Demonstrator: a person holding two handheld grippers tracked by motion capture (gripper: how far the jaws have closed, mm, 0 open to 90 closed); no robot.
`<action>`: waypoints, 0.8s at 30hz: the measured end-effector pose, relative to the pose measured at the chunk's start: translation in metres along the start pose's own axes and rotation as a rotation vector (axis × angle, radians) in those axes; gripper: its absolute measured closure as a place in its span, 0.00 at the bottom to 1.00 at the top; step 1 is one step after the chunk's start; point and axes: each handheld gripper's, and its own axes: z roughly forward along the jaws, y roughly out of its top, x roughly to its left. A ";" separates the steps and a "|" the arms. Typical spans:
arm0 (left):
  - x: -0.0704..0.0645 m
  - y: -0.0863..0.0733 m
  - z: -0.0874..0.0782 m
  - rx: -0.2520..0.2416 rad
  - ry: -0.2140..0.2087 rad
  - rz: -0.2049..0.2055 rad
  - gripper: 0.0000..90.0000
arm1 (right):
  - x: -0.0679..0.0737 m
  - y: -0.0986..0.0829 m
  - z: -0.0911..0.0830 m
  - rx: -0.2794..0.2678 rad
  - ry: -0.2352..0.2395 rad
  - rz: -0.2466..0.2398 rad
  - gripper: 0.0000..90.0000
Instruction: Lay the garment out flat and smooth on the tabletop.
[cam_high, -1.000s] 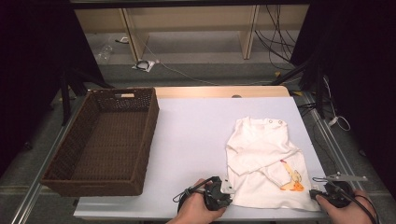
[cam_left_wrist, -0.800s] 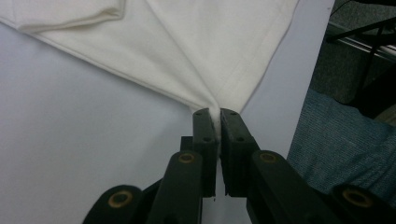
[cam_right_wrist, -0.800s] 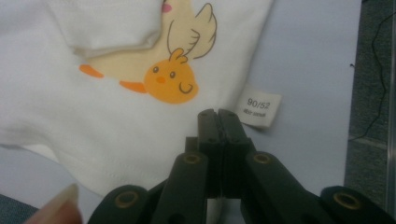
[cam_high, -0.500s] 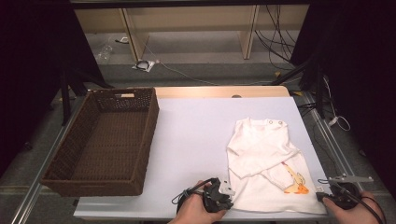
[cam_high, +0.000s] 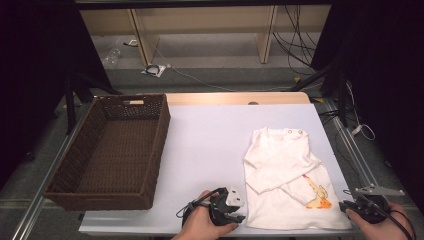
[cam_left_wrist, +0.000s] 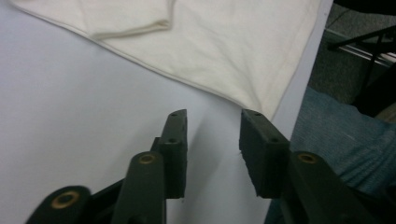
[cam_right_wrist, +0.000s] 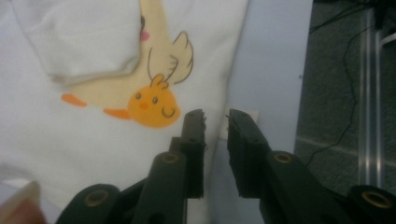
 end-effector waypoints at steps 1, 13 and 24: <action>0.002 -0.001 -0.002 -0.015 0.001 0.001 0.65 | 0.000 0.001 0.000 -0.020 -0.018 -0.021 0.81; 0.027 -0.010 -0.024 -0.169 0.038 -0.074 0.35 | 0.003 0.013 0.011 -0.311 0.046 -0.076 0.56; 0.044 -0.024 -0.034 -0.215 0.082 -0.155 0.17 | 0.023 0.038 0.032 -0.417 0.118 -0.155 0.41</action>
